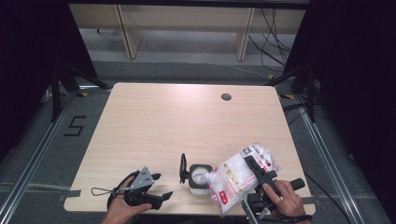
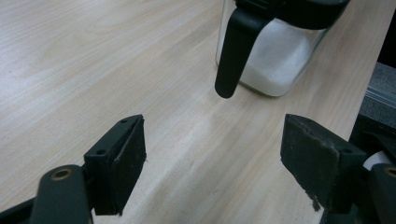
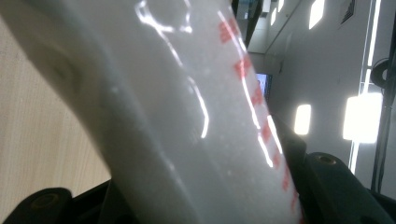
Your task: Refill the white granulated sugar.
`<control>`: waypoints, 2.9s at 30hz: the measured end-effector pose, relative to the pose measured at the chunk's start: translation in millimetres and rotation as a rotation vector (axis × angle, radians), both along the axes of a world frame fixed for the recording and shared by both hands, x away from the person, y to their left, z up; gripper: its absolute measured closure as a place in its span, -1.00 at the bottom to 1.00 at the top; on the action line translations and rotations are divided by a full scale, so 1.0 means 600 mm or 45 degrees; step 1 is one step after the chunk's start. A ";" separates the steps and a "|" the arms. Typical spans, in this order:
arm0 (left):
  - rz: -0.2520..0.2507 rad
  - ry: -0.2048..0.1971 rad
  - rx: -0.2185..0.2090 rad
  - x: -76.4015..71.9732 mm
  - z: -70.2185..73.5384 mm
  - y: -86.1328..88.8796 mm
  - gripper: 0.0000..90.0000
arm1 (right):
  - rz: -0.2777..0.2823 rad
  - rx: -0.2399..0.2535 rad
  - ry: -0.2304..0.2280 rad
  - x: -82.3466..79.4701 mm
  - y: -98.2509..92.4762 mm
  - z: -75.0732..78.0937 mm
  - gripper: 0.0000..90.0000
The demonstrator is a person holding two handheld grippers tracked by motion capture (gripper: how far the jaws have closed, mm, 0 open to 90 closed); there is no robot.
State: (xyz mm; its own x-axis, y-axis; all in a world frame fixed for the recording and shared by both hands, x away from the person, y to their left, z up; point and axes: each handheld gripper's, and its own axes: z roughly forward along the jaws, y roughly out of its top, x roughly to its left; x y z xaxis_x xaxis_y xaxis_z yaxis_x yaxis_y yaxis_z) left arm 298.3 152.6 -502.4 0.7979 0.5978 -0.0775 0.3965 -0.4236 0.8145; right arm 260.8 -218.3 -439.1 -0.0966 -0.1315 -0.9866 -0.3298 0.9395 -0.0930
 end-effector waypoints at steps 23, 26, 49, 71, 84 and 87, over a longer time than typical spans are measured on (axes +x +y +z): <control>0.007 -0.008 -0.015 0.000 0.000 -0.001 -0.51 | 0.013 -0.014 -0.008 0.001 -0.003 0.003 0.21; -0.010 -0.039 0.008 0.004 0.001 0.002 -0.51 | 0.000 0.028 0.031 0.002 -0.004 -0.001 0.21; 0.013 -0.016 0.018 0.002 0.002 0.003 -0.51 | -0.005 0.114 0.078 0.005 -0.014 -0.007 0.22; 0.013 -0.007 -0.015 0.001 0.001 0.000 -0.51 | -0.023 0.297 0.194 0.013 -0.028 -0.011 0.23; 0.011 -0.006 -0.009 0.000 0.001 0.001 -0.51 | 0.063 0.355 0.274 0.026 -0.037 -0.012 0.26; 0.006 -0.009 0.006 0.002 0.002 0.002 -0.51 | 0.069 0.455 0.368 0.029 -0.043 -0.020 0.27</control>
